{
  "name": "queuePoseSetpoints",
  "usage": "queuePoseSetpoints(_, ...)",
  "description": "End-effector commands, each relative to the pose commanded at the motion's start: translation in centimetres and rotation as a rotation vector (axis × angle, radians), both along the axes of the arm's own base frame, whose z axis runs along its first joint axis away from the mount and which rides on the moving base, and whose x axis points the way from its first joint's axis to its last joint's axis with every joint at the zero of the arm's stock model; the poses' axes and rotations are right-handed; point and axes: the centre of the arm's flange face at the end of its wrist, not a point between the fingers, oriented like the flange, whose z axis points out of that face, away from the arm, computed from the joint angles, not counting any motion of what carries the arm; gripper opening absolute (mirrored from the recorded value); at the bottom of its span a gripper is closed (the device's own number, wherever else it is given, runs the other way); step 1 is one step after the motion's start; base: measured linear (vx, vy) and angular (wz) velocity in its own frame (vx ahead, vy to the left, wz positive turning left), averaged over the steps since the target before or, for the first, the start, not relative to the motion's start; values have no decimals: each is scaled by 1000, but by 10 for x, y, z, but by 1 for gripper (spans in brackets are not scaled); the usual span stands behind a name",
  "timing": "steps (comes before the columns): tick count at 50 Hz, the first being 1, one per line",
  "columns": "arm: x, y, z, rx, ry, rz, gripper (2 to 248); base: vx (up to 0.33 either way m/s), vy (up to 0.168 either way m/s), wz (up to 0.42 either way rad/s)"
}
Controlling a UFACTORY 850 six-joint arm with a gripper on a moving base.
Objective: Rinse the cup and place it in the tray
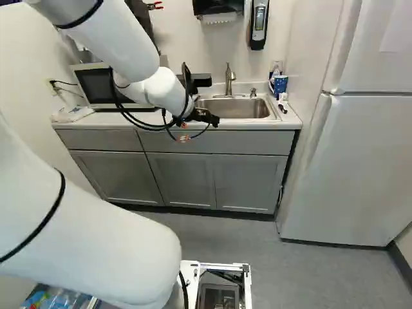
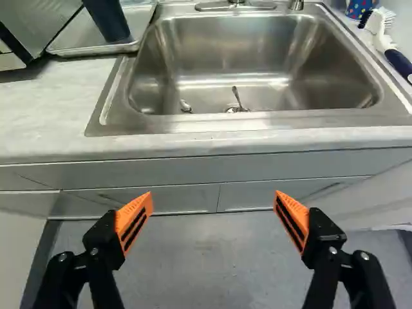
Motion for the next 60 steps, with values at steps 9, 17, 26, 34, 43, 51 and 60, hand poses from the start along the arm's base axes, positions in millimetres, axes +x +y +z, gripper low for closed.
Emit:
queuePoseSetpoints(9, -10, 5, -21, -9, -48, 7, 247, 0, 0, 0)
queuePoseSetpoints(17, -21, 10, -40, -16, -91, 16, 247, 0, 0, 0)
queuePoseSetpoints(26, -34, 15, -58, -21, -136, 26, 247, 0, 0, 0)
queuePoseSetpoints(34, -45, 19, -72, -24, -172, 36, 247, 0, 0, 0)
queuePoseSetpoints(43, -57, 23, -86, -25, -210, 47, 247, 0, 0, 0)
queuePoseSetpoints(51, -68, 26, -97, -24, -240, 56, 247, 0, 0, 0)
queuePoseSetpoints(60, -79, 30, -108, -23, -271, 66, 247, 0, 0, 0)
